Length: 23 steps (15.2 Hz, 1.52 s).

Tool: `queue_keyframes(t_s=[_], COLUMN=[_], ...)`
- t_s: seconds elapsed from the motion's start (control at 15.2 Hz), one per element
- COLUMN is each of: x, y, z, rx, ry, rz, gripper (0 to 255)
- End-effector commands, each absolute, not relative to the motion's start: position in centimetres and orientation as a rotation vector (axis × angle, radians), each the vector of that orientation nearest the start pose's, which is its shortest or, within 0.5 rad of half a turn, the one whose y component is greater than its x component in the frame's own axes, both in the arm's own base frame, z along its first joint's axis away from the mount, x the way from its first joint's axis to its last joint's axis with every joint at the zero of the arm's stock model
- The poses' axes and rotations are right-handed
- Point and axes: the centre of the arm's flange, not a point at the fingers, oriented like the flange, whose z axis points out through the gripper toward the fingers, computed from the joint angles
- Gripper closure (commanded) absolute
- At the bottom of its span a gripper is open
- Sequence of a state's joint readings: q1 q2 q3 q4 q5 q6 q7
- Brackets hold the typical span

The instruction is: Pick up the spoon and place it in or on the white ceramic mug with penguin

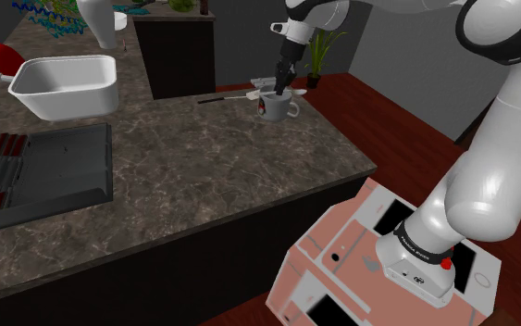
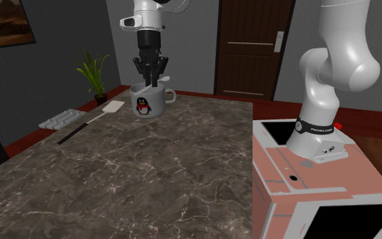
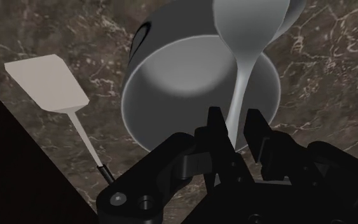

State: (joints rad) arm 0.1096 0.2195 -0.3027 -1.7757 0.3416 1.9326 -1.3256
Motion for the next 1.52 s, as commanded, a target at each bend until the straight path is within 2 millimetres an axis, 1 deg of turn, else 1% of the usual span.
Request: queue_keyframes(t_s=[0.0,0.33,0.4,0.73,0.92,0.99,1.45], x=[61.0,61.0,61.0,61.0,60.9,60.9,60.9], y=[-8.5,-8.5,-8.5,-8.5,-9.5,-9.8,-9.8], z=[43.5,43.5,43.5,43.5,47.3,48.4,48.4], rx=[-2.556,-2.556,-2.556,-2.556,-2.556,-2.556,-2.556], ry=[-1.41,-1.41,-1.41,-1.41,-1.41,-1.41,-1.41], rz=[-0.202,-0.202,-0.202,-0.202,-0.202,-0.202,-0.202], gripper=[255,255,0,0,0,0,0])
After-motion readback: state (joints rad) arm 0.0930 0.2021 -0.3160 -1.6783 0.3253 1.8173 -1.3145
